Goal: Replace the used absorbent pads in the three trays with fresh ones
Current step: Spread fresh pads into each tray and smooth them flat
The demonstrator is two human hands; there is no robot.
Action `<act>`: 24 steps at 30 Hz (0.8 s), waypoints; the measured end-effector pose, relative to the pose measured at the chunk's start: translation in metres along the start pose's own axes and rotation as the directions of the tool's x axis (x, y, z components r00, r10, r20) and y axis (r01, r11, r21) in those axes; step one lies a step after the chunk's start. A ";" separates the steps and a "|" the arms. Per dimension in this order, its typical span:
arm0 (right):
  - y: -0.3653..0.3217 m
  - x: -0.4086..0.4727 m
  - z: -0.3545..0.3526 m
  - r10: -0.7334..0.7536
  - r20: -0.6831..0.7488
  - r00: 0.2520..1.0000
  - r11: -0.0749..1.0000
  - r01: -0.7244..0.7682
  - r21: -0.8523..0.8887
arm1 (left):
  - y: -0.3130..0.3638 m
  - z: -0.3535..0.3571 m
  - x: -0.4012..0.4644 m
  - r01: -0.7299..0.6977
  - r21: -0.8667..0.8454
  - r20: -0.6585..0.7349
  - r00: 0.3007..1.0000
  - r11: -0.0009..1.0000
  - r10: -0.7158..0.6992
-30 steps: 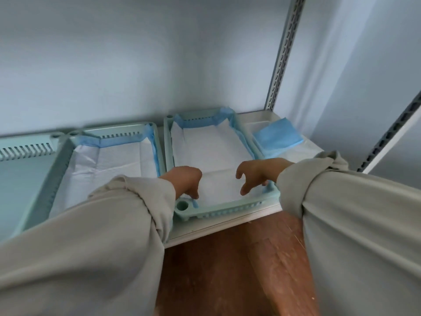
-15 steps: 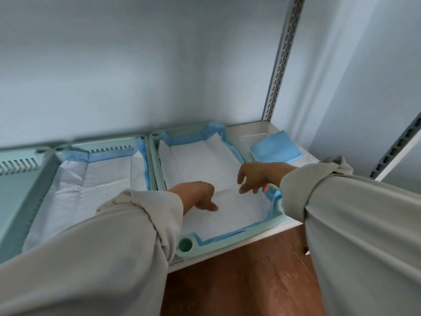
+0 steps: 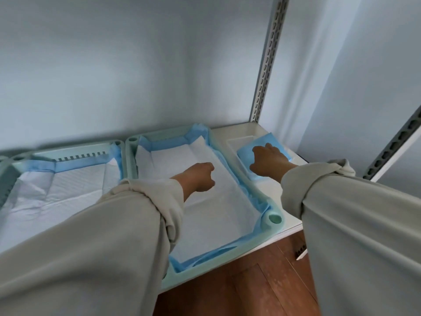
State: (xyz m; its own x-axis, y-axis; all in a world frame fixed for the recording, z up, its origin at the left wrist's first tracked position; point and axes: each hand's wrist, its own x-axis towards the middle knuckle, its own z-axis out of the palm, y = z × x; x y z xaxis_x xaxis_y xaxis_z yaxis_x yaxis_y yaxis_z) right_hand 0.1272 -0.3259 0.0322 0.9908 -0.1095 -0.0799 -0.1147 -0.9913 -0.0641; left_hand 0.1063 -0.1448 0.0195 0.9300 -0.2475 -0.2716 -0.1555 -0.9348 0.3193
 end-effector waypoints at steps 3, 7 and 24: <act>0.010 0.006 0.000 0.139 -0.041 0.989 0.990 -0.138 0.036 | 0.001 0.013 0.008 0.060 -0.065 0.118 0.992 0.996 -0.052; 0.025 0.016 0.005 0.205 0.010 0.979 0.959 -0.202 0.200 | 0.000 0.025 0.012 0.119 -0.089 0.189 0.977 0.989 -0.100; 0.006 0.004 -0.002 0.388 -0.253 0.886 0.661 -0.077 0.746 | -0.005 0.017 -0.001 0.084 -0.265 0.144 0.988 0.961 -0.047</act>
State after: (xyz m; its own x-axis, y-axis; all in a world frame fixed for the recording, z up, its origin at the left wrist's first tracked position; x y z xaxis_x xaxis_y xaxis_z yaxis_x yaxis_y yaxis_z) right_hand 0.1307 -0.3327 0.0331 0.8521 -0.4998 0.1555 -0.2058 -0.5931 -0.7784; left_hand 0.1007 -0.1443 0.0028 0.8787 -0.2376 -0.4140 0.0169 -0.8513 0.5245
